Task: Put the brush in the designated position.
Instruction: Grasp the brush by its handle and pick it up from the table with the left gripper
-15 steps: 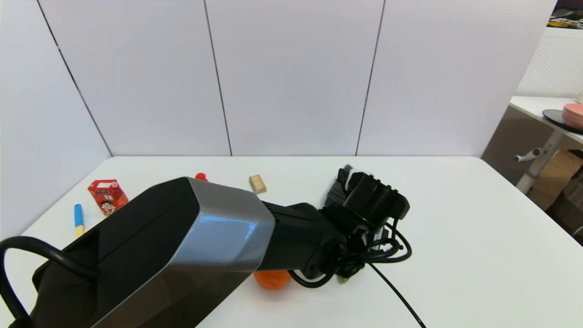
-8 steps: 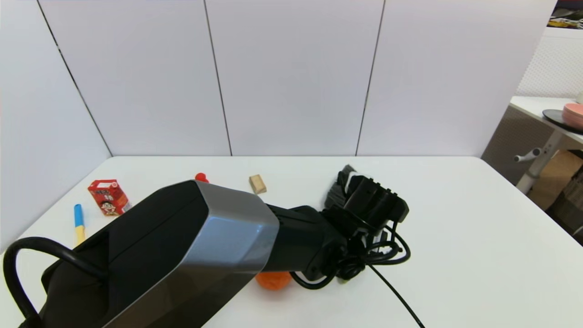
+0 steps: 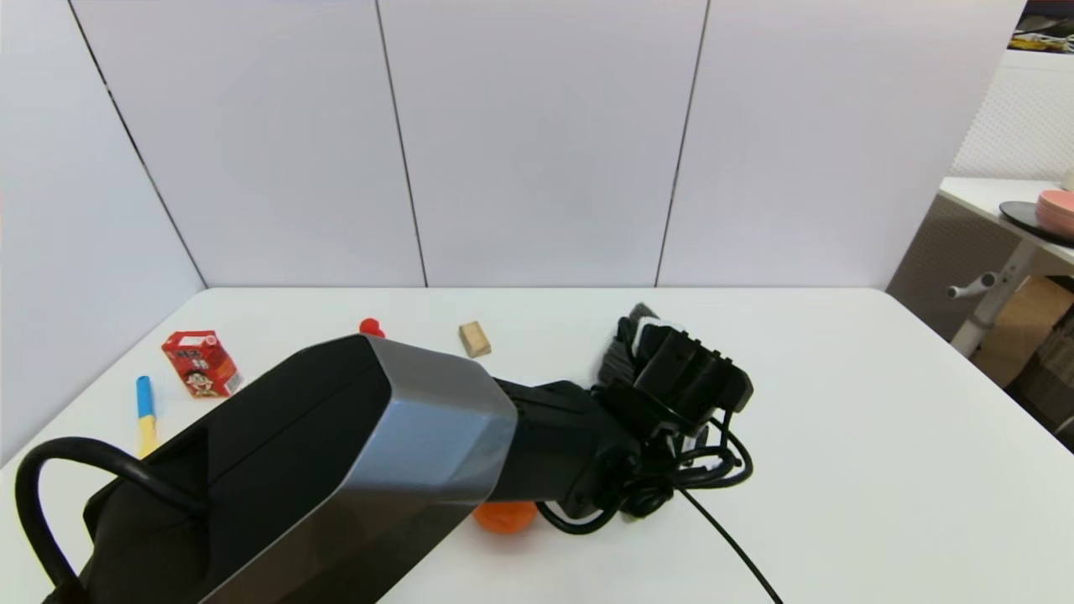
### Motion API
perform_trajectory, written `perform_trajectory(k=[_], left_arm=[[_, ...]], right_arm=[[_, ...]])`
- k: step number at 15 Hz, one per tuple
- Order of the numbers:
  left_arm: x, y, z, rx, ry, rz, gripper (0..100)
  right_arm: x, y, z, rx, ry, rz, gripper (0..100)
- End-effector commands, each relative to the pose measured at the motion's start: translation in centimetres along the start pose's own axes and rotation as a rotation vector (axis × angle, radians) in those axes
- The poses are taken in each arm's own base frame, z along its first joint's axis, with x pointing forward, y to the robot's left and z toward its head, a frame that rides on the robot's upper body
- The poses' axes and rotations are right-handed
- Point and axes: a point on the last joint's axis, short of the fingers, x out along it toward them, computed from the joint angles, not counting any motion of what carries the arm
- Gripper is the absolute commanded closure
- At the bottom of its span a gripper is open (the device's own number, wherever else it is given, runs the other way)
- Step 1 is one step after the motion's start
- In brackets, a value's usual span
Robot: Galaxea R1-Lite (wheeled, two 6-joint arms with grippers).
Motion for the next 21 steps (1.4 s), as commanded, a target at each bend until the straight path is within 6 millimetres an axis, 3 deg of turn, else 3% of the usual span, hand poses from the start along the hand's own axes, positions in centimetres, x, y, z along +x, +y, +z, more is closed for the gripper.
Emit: perform_trajectory(k=[1, 21], left_arm=[[0.01, -0.03, 0.08, -0.013, -0.005, 0.005, 0], [0.18, -0.42, 0.10, -0.085, 0.010, -0.003, 0]], right_arm=[[0.02, 0.00, -0.04, -0.001, 0.003, 0.001, 0], [0.02, 0.00, -0.04, -0.001, 0.003, 0.001, 0]])
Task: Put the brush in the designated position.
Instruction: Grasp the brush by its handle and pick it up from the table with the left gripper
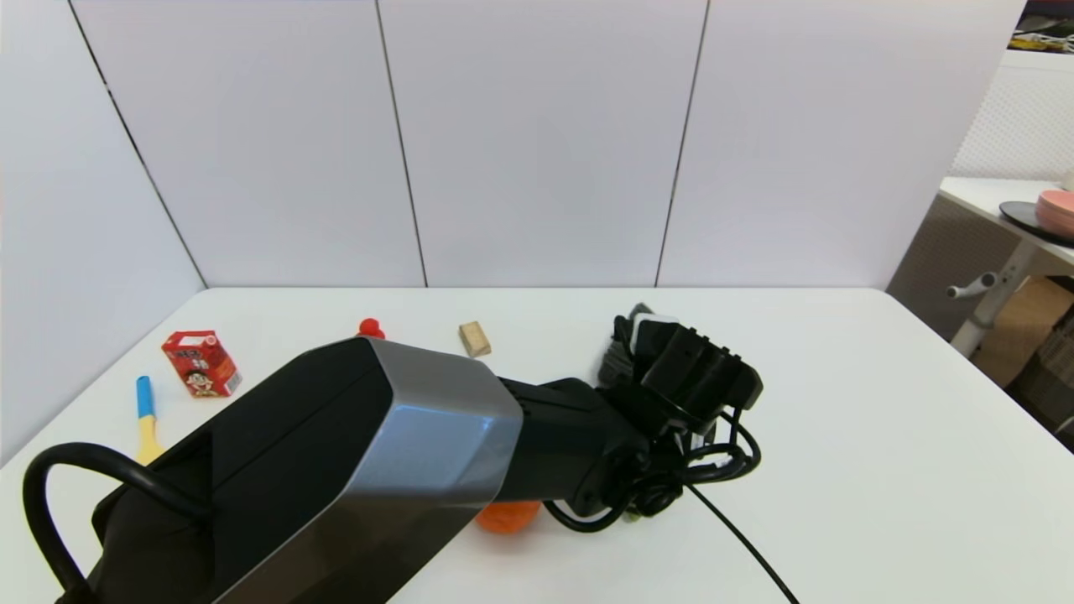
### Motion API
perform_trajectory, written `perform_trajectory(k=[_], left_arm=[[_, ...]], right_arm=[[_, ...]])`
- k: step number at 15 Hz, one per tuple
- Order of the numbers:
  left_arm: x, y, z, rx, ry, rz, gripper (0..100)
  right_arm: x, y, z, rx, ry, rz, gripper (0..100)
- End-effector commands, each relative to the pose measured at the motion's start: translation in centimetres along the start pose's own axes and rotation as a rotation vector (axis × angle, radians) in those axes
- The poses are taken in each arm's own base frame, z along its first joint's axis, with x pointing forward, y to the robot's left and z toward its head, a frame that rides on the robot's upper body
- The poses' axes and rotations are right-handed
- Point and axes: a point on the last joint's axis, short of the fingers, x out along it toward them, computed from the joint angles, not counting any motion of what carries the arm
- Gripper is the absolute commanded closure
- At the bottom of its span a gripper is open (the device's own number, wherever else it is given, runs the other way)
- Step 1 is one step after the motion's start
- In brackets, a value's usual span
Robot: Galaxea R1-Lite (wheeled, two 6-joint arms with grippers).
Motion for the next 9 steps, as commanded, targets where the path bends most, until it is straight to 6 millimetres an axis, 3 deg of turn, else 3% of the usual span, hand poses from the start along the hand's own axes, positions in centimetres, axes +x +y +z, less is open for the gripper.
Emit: perform_trajectory(k=[1, 9], left_arm=[[0.27, 0.06, -0.25, 0.005, 0.009, 0.010, 0], [0.37, -0.03, -0.19, 0.008, 0.013, 0.011, 0]], right_arm=[[0.02, 0.00, -0.04, -0.001, 0.003, 0.001, 0], [0.02, 0.00, -0.04, -0.001, 0.003, 0.001, 0]])
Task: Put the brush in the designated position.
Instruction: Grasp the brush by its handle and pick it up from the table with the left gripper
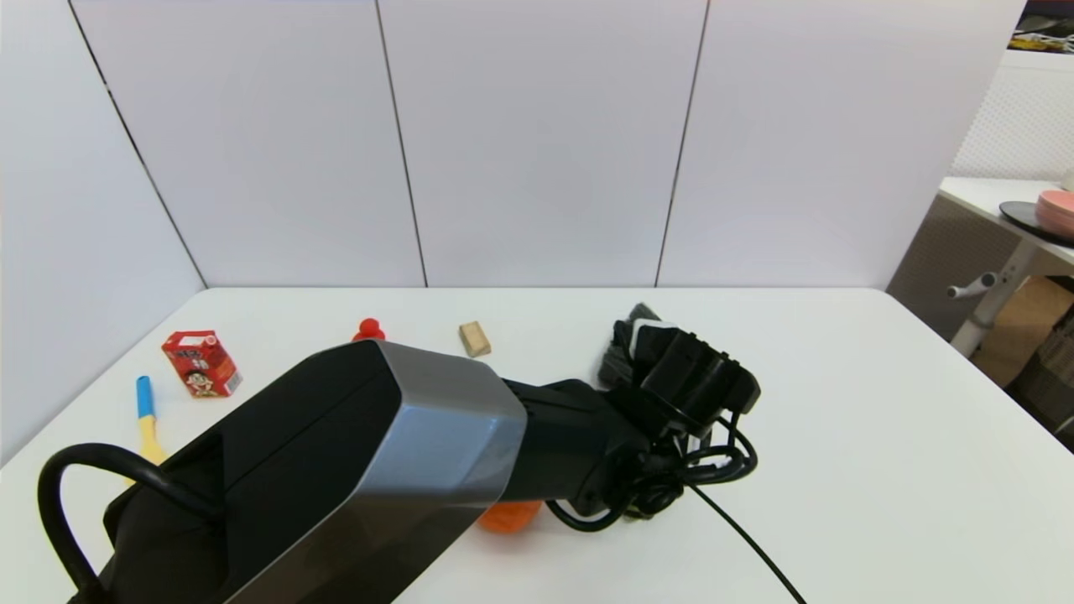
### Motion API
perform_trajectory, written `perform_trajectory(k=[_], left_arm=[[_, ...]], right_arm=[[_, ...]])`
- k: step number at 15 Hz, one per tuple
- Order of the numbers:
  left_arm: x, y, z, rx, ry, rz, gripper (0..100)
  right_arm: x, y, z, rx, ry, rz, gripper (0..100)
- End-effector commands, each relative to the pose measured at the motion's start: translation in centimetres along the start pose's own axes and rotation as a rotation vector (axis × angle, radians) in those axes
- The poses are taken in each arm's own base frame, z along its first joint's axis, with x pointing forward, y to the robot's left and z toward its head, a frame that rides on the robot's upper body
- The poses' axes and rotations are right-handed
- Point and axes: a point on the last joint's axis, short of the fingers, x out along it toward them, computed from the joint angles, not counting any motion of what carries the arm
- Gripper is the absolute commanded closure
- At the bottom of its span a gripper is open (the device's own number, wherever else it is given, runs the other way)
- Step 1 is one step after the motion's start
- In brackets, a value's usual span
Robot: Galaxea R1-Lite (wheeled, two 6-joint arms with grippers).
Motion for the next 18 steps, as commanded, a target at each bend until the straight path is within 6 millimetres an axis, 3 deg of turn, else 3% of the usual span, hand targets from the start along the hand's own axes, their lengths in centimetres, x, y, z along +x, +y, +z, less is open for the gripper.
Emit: perform_trajectory(k=[1, 4, 5, 18], left_arm=[[0.03, -0.04, 0.04, -0.002, -0.002, 0.002, 0], [0.03, -0.05, 0.06, -0.005, -0.004, 0.003, 0], [0.03, -0.05, 0.06, -0.005, -0.004, 0.003, 100], [0.18, -0.05, -0.10, -0.004, -0.004, 0.012, 100]], right_arm=[[0.02, 0.00, -0.04, -0.001, 0.003, 0.001, 0], [0.02, 0.00, -0.04, -0.001, 0.003, 0.001, 0], [0.02, 0.00, -0.04, -0.001, 0.003, 0.001, 0], [0.02, 0.00, -0.04, -0.001, 0.003, 0.001, 0]])
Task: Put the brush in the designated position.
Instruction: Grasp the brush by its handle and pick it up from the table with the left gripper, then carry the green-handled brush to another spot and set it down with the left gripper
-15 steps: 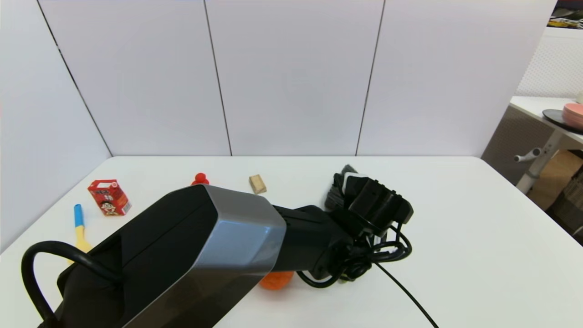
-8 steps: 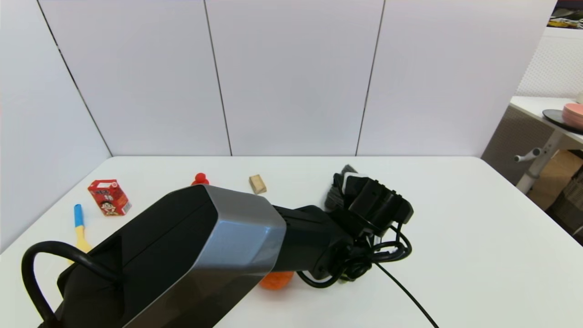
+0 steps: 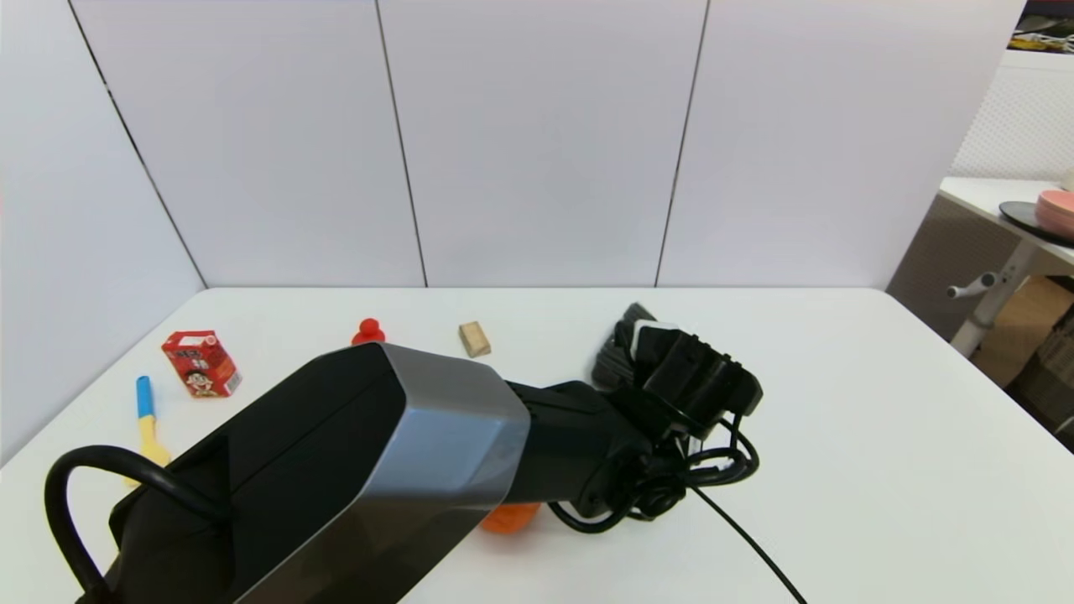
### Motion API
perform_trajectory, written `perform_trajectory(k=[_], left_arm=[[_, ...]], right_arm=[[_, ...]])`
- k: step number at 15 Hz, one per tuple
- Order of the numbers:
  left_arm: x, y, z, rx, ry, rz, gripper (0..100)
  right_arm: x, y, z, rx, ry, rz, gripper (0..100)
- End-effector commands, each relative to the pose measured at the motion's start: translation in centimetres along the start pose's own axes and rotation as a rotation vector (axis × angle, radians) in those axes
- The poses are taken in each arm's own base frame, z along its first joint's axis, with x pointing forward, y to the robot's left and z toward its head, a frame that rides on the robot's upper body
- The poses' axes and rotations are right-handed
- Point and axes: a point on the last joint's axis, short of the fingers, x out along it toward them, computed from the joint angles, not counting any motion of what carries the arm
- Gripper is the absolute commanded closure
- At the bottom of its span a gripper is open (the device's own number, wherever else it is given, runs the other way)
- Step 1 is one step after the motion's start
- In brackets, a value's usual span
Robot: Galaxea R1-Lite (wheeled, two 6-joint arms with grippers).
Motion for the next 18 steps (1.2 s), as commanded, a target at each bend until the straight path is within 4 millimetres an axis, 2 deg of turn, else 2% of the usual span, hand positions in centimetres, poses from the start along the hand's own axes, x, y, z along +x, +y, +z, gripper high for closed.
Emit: perform_trajectory(k=[1, 3, 9, 11, 14, 18], left_arm=[[-0.1, 0.0, 0.2, -0.003, -0.003, 0.001, 100], [-0.9, 0.1, 0.9, -0.007, -0.018, -0.006, 100], [-5.6, 2.0, 5.0, -0.016, -0.049, -0.005, 100], [-7.4, 3.2, 6.4, 0.013, -0.058, 0.004, 100], [-10.7, 5.7, 8.7, 0.104, -0.086, 0.024, 100], [-15.1, 10.1, 10.1, 0.183, -0.089, 0.079, 100]], right_arm=[[0.0, 0.0, 0.0, 0.000, 0.003, 0.001, 0], [0.0, 0.0, 0.0, 0.000, 0.003, 0.001, 0], [0.0, 0.0, 0.0, 0.000, 0.003, 0.001, 0], [0.0, 0.0, 0.0, 0.000, 0.003, 0.001, 0], [0.0, 0.0, 0.0, 0.000, 0.003, 0.001, 0], [0.0, 0.0, 0.0, 0.000, 0.003, 0.001, 0]])
